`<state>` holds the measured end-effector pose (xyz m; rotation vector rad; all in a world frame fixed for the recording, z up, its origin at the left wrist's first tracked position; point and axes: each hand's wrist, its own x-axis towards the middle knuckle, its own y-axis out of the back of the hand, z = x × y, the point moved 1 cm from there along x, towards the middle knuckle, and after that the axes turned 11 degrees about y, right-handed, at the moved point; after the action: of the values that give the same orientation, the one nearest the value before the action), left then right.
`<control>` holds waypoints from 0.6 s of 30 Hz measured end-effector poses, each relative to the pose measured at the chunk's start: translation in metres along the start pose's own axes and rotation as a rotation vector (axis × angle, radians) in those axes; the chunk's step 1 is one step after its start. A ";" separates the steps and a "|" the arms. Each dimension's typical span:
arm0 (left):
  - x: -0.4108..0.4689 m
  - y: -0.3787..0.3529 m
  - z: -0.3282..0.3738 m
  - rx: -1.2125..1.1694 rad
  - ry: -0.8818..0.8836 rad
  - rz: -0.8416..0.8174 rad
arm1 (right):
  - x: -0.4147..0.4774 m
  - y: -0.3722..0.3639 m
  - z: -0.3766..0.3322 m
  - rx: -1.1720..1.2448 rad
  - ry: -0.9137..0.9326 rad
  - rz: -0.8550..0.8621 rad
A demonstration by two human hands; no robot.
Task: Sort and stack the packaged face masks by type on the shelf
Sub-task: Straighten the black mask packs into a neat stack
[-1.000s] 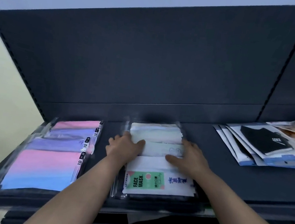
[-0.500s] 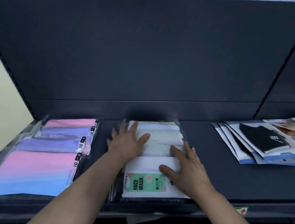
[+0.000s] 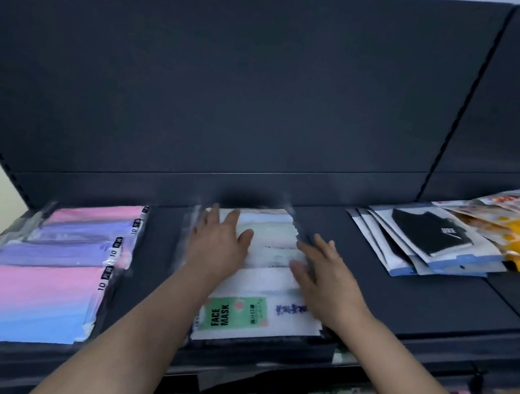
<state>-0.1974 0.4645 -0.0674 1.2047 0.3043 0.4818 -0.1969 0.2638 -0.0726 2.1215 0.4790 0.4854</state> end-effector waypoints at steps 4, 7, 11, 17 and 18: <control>-0.015 -0.015 0.078 -0.093 -0.240 -0.038 | -0.011 0.038 0.048 -0.156 0.095 0.193; -0.023 -0.031 0.132 -0.155 -0.332 -0.079 | -0.020 0.070 0.096 -0.266 0.095 0.358; -0.027 -0.056 0.204 -0.264 -0.319 -0.261 | -0.016 0.123 0.171 -0.465 -0.022 0.364; -0.019 -0.098 0.282 -0.258 -0.070 -0.372 | 0.009 0.177 0.250 -0.670 -0.055 -0.003; -0.019 -0.103 0.288 -0.218 -0.038 -0.353 | 0.010 0.178 0.260 -0.662 -0.063 -0.059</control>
<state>-0.0576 0.1913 -0.0684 0.9226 0.4117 0.1788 -0.0299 -0.0028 -0.0625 1.4768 0.2884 0.4628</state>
